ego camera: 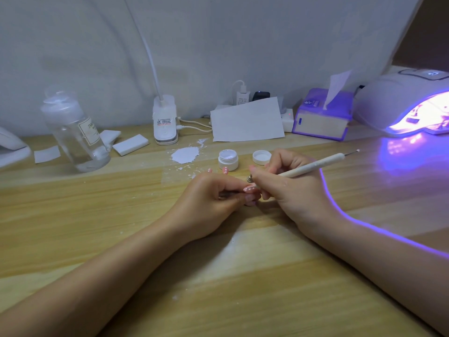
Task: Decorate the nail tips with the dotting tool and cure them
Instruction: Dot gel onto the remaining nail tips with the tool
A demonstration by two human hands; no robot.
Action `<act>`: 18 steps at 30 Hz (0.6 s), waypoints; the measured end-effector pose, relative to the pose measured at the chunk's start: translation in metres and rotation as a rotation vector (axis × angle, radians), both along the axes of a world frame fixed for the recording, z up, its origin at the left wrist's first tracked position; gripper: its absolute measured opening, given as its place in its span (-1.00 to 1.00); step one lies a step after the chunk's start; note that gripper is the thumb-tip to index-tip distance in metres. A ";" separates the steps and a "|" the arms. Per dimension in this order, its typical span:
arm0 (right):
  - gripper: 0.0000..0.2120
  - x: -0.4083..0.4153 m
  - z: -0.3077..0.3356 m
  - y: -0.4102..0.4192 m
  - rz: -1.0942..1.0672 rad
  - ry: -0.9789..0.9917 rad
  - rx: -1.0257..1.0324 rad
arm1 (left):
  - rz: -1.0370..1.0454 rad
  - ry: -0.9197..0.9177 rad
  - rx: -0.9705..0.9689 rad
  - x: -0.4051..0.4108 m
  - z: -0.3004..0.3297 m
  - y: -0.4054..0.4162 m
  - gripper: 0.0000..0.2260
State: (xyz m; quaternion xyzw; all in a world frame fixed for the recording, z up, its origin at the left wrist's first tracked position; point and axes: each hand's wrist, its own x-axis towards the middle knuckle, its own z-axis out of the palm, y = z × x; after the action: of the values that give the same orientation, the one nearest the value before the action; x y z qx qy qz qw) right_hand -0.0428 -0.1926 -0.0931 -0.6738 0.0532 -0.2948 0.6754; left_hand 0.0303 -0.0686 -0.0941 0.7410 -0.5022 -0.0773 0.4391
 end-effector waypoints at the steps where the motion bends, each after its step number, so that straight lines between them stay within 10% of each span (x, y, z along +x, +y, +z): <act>1: -0.62 0.000 0.000 0.001 0.004 -0.002 0.005 | 0.000 0.002 0.002 0.000 0.000 0.000 -0.88; 18: -0.62 0.000 0.001 0.001 0.023 -0.002 0.015 | 0.007 0.003 0.007 0.000 0.000 0.000 -0.85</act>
State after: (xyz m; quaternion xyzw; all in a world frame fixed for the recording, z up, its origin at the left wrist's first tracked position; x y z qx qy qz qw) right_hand -0.0430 -0.1919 -0.0918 -0.6691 0.0470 -0.2874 0.6838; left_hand 0.0303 -0.0686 -0.0940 0.7441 -0.4985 -0.0786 0.4377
